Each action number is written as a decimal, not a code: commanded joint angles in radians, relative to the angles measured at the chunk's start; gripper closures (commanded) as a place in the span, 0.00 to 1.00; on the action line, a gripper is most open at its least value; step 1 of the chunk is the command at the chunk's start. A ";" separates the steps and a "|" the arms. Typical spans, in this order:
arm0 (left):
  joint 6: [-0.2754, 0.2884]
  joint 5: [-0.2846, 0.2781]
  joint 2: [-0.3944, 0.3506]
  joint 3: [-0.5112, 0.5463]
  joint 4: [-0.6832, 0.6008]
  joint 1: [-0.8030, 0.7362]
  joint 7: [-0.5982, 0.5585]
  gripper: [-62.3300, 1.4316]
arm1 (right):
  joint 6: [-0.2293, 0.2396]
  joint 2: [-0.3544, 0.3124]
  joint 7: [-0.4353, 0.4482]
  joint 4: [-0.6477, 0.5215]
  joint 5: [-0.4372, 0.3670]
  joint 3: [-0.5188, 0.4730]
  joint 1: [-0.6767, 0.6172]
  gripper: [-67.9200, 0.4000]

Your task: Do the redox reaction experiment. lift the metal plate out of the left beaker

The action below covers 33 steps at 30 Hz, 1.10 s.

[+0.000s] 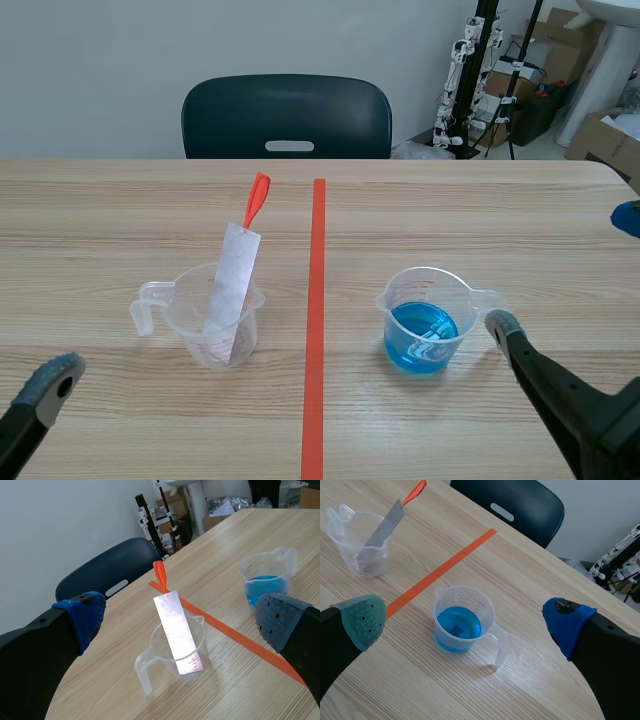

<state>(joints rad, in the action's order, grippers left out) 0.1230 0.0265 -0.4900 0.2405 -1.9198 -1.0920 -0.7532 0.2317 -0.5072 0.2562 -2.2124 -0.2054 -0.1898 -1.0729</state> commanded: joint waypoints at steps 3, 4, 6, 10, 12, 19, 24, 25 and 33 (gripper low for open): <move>-0.005 -0.006 0.005 -0.005 -0.019 -0.010 -0.016 0.00 | -0.003 0.000 0.012 -0.019 -0.003 -0.008 0.009 0.00; -0.005 -0.006 0.005 -0.005 -0.019 -0.010 -0.016 0.00 | -0.003 0.000 0.012 -0.019 -0.003 -0.008 0.009 0.00; -0.005 -0.006 0.005 -0.005 -0.019 -0.010 -0.017 0.00 | -0.003 0.000 0.011 -0.019 -0.003 -0.008 0.009 0.00; -0.005 -0.006 0.005 -0.005 -0.019 -0.010 -0.017 0.00 | -0.003 0.000 0.011 -0.019 -0.003 -0.008 0.009 0.00; -0.005 -0.006 0.005 -0.005 -0.019 -0.010 -0.017 0.00 | -0.003 0.000 0.011 -0.019 -0.003 -0.008 0.009 0.00; -0.005 -0.006 0.005 -0.005 -0.019 -0.010 -0.016 0.00 | 0.001 0.000 0.012 -0.019 -0.003 -0.008 0.009 0.00; -0.005 -0.006 0.005 -0.005 -0.019 -0.010 -0.016 0.00 | 0.001 0.000 0.011 -0.019 -0.004 -0.008 0.009 0.00; -0.005 -0.006 0.005 -0.005 -0.019 -0.010 -0.016 0.00 | 0.004 0.000 0.011 -0.019 -0.004 -0.008 0.009 0.00; -0.005 -0.006 0.005 -0.005 -0.019 -0.010 -0.016 0.00 | 0.008 0.001 -0.007 -0.019 -0.003 -0.008 0.009 0.00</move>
<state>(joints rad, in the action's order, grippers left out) 0.1230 0.0265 -0.4900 0.2405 -1.9198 -1.0920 -0.7532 0.2462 -0.5072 0.2340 -2.2124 -0.2054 -0.1898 -1.0729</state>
